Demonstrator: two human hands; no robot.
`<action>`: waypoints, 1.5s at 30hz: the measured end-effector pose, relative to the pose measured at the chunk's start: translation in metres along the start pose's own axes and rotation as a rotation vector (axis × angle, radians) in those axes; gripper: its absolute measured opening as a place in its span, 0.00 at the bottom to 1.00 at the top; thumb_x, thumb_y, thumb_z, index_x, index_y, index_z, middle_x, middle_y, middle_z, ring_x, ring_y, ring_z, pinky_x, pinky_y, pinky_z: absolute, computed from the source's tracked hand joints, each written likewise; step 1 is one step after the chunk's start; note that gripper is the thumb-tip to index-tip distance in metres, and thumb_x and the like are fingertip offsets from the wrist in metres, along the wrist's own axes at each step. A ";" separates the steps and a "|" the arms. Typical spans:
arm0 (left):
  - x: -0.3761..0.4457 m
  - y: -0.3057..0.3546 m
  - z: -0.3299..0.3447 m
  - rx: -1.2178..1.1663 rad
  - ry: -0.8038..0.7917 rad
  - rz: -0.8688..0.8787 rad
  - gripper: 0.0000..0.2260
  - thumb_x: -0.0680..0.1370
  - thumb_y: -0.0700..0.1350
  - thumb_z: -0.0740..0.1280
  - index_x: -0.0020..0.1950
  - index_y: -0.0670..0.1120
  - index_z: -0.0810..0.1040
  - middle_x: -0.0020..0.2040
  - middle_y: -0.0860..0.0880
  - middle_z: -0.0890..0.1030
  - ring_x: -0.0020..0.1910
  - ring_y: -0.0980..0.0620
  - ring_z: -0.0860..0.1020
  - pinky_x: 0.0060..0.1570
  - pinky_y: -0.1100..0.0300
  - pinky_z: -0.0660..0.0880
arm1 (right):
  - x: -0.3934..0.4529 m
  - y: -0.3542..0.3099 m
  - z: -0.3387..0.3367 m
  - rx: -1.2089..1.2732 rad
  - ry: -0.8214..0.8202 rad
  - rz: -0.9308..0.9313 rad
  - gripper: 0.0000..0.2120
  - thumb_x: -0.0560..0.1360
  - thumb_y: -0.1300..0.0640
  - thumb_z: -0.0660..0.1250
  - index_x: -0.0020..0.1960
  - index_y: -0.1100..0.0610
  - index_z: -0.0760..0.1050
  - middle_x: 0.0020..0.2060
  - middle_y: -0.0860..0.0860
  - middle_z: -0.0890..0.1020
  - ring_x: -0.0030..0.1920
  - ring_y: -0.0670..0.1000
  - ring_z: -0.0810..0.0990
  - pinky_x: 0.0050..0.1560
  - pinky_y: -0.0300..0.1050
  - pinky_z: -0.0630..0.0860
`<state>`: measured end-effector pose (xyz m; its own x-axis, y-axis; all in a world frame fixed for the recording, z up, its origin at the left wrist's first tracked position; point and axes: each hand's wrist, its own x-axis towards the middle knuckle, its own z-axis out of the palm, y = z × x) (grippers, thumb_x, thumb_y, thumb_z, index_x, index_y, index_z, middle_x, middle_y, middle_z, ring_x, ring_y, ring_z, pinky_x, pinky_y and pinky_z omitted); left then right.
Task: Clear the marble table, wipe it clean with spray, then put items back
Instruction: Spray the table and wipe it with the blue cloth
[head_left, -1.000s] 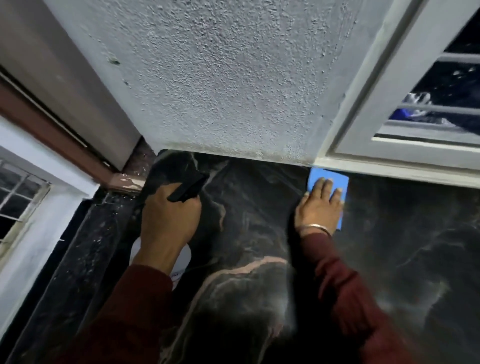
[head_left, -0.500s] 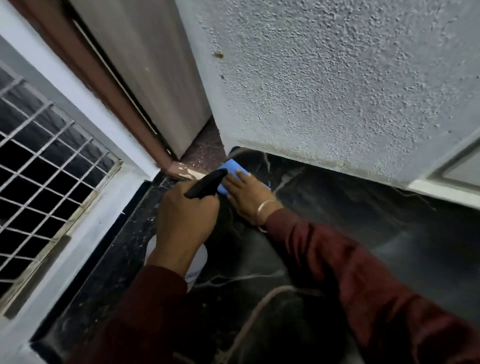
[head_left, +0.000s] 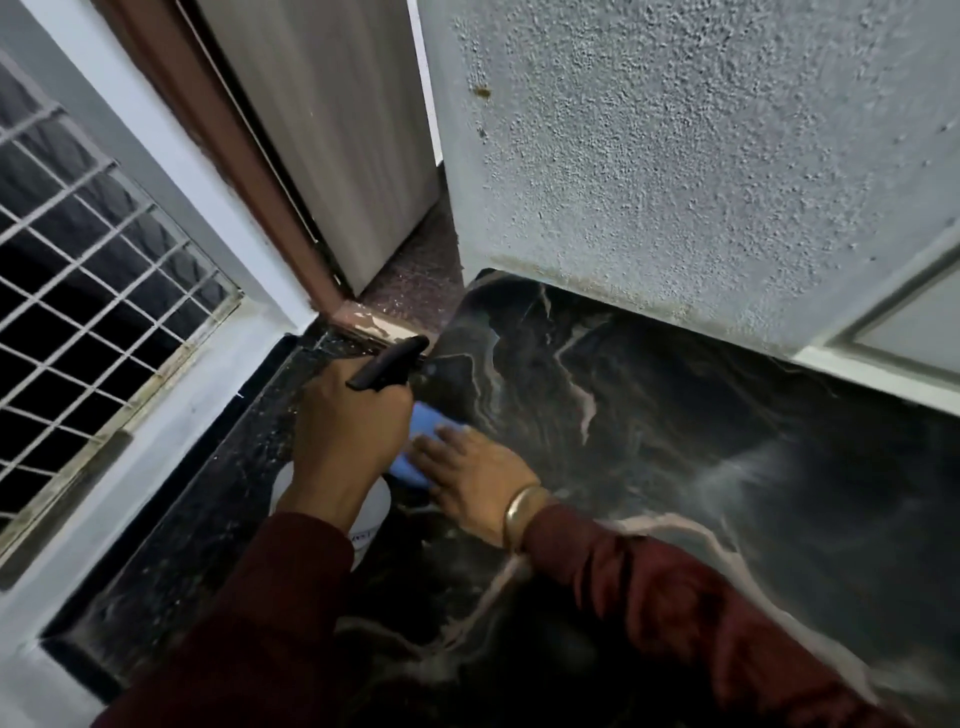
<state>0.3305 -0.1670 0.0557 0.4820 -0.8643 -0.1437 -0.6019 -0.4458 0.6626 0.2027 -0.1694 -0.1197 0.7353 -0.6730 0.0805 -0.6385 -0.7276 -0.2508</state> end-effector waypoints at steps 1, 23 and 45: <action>-0.004 -0.001 -0.002 -0.009 -0.013 0.002 0.05 0.73 0.42 0.68 0.37 0.43 0.78 0.35 0.44 0.79 0.39 0.40 0.79 0.41 0.50 0.76 | -0.013 0.018 -0.009 -0.028 0.047 0.115 0.25 0.76 0.48 0.53 0.69 0.56 0.71 0.66 0.55 0.75 0.65 0.61 0.74 0.64 0.57 0.70; -0.062 -0.083 -0.101 -0.099 -0.026 -0.038 0.06 0.71 0.46 0.69 0.39 0.45 0.83 0.36 0.43 0.83 0.39 0.40 0.82 0.45 0.42 0.82 | -0.113 -0.091 0.019 -0.132 -0.047 0.229 0.27 0.77 0.51 0.53 0.75 0.56 0.60 0.71 0.54 0.69 0.71 0.61 0.66 0.68 0.61 0.66; -0.093 -0.107 -0.113 -0.088 -0.063 0.139 0.08 0.72 0.43 0.68 0.37 0.40 0.81 0.32 0.40 0.81 0.35 0.37 0.79 0.38 0.42 0.78 | -0.191 -0.145 0.011 -0.098 0.004 0.549 0.24 0.78 0.50 0.52 0.72 0.55 0.65 0.70 0.54 0.70 0.68 0.62 0.71 0.64 0.62 0.69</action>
<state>0.4222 -0.0121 0.0816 0.3555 -0.9303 -0.0904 -0.6008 -0.3015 0.7404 0.1571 0.0661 -0.1089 0.2880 -0.9571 -0.0332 -0.9459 -0.2789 -0.1660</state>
